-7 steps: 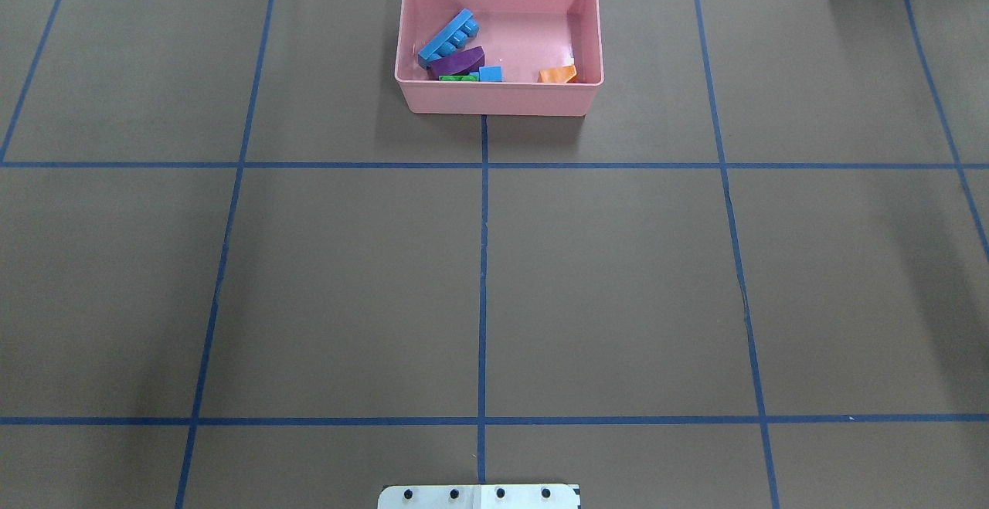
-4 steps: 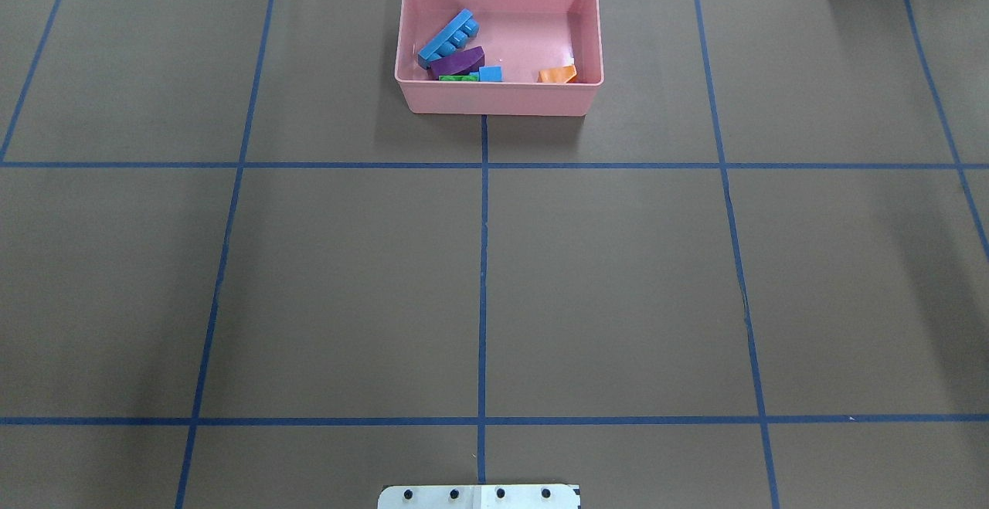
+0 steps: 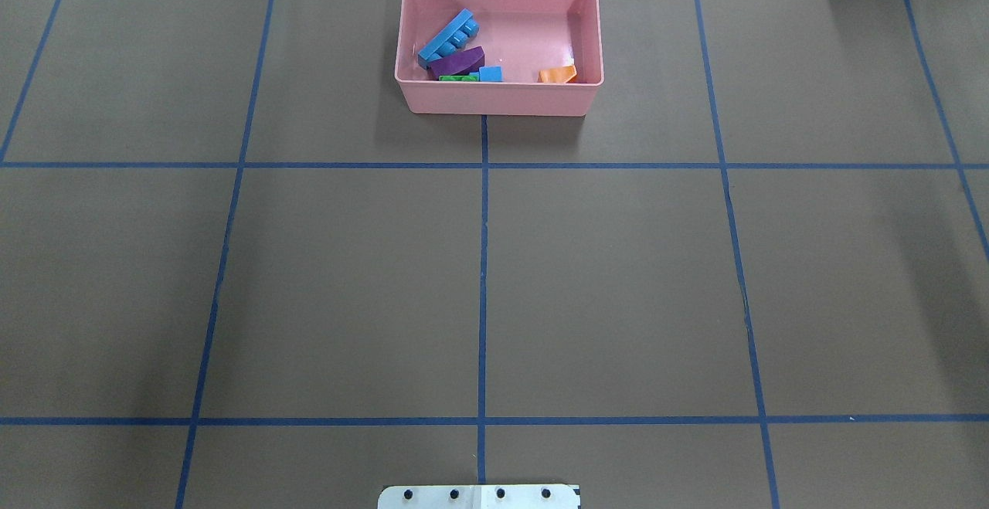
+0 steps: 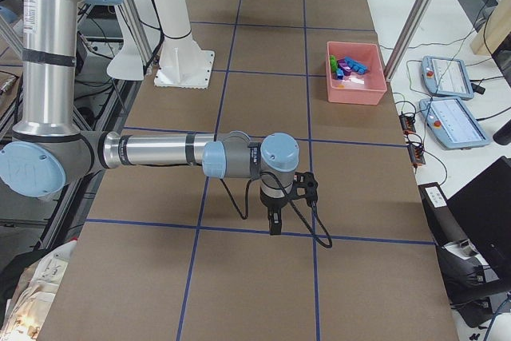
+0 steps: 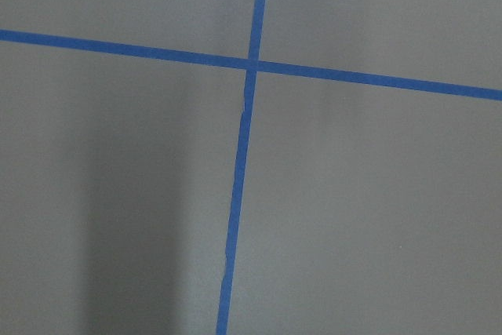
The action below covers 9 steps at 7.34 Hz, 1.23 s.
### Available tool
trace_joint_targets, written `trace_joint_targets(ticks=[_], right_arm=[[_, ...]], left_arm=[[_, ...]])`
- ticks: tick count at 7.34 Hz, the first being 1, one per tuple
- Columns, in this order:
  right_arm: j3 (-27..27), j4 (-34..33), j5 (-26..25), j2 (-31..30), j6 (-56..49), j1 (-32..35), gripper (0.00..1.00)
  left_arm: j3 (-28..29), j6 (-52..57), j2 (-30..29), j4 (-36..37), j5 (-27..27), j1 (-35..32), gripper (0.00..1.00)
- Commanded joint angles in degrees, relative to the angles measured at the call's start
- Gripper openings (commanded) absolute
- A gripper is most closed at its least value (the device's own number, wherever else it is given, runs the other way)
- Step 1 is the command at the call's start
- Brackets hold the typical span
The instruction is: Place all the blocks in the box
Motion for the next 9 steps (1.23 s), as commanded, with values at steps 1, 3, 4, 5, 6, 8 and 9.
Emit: trace_joint_targets(ticks=[1, 3, 4, 5, 6, 8, 9], right_arm=[[-0.13, 0.01, -0.10, 0.14, 0.02, -0.06, 1.00], [0.22, 0.01, -0.19, 0.66, 0.02, -0.06, 1.00], [0.22, 0.01, -0.28, 0.67, 0.02, -0.06, 1.00], [0.22, 0.01, -0.19, 0.67, 0.02, -0.06, 1.00], [0.22, 0.01, 0.42, 0.67, 0.11, -0.06, 1.00], [0.14, 0.01, 0.60, 0.67, 0.11, -0.06, 1.00], [0.14, 0.01, 0.60, 0.67, 0.11, -0.06, 1.00]], left_arm=[[0.28, 0.03, 0.02, -0.12, -0.03, -0.01, 1.00], [0.28, 0.21, 0.02, -0.21, -0.12, -0.01, 1.00], [0.45, 0.03, 0.02, -0.21, -0.12, -0.01, 1.00], [0.45, 0.12, 0.02, -0.21, -0.12, -0.01, 1.00], [0.37, 0.21, 0.02, -0.21, -0.12, -0.01, 1.00], [0.37, 0.21, 0.02, -0.21, -0.12, -0.01, 1.00], [0.37, 0.21, 0.02, -0.21, -0.12, -0.01, 1.00]])
